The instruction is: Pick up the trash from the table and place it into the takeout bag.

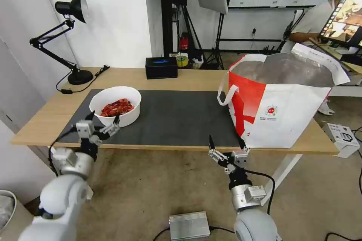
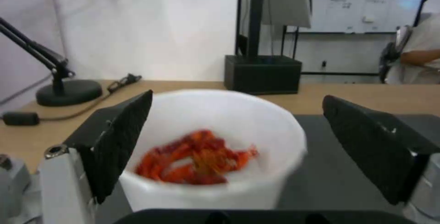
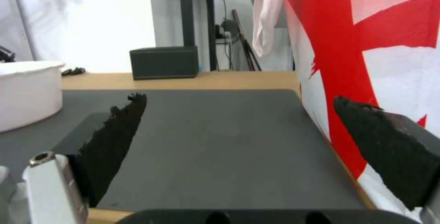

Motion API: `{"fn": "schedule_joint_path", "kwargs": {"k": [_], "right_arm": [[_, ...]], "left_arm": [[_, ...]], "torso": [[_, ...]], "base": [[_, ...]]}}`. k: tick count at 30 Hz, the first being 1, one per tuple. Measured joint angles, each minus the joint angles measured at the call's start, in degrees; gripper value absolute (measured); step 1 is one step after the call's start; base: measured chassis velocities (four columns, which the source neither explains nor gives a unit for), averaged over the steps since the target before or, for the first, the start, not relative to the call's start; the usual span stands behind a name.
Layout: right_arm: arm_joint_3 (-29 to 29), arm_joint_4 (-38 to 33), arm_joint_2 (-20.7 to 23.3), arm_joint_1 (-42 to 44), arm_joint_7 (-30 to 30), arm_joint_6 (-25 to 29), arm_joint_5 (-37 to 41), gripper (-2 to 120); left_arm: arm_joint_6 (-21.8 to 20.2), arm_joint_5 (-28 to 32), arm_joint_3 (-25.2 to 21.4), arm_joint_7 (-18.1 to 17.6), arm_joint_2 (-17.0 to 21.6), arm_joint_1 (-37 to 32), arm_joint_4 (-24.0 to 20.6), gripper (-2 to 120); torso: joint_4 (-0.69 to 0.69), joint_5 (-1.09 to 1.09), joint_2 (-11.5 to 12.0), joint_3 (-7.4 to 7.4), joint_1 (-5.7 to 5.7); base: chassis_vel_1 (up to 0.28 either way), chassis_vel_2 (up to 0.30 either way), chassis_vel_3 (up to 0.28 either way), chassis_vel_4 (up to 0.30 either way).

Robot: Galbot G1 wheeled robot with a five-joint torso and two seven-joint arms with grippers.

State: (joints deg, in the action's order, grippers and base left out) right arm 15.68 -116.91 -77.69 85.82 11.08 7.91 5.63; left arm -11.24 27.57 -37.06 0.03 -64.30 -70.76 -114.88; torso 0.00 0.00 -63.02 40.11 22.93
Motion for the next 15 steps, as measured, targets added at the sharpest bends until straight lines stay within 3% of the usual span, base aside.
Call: {"fn": "schedule_joint_path", "kwargs": {"k": [4,9,11,12,15], "right_arm": [[0.00,-0.02,0.00,0.00,0.00,0.00,0.02,100],[0.00,-0.03,0.00,0.00,0.00,0.00,0.02,100],[0.00,-0.04,0.00,0.00,0.00,0.00,0.02,100],[0.00,-0.04,0.00,0.00,0.00,0.00,0.02,100],[0.00,-0.04,0.00,0.00,0.01,0.00,0.02,100]], "left_arm": [[-5.39,3.66,2.15,-3.47,5.46,6.94,3.69,100],[-9.00,4.31,3.29,-3.64,7.61,9.69,5.66,100],[-16.70,6.00,4.63,-4.55,9.35,13.29,7.14,100],[-16.70,6.00,4.63,-4.55,9.35,13.29,7.14,100],[-22.81,8.47,6.45,-6.63,10.42,17.78,9.17,100]], "torso": [[0.00,0.00,0.00,0.00,0.00],[0.00,-0.01,0.00,0.00,0.00],[0.01,-0.01,-0.01,0.00,0.00],[0.01,-0.01,-0.01,0.00,0.00],[0.00,0.00,0.00,0.00,0.00]], "base": [[0.000,0.000,0.000,0.000],[0.000,0.000,0.000,0.000],[0.000,0.000,0.000,0.000],[0.000,0.000,0.000,0.000],[0.000,0.000,0.000,0.000]]}}
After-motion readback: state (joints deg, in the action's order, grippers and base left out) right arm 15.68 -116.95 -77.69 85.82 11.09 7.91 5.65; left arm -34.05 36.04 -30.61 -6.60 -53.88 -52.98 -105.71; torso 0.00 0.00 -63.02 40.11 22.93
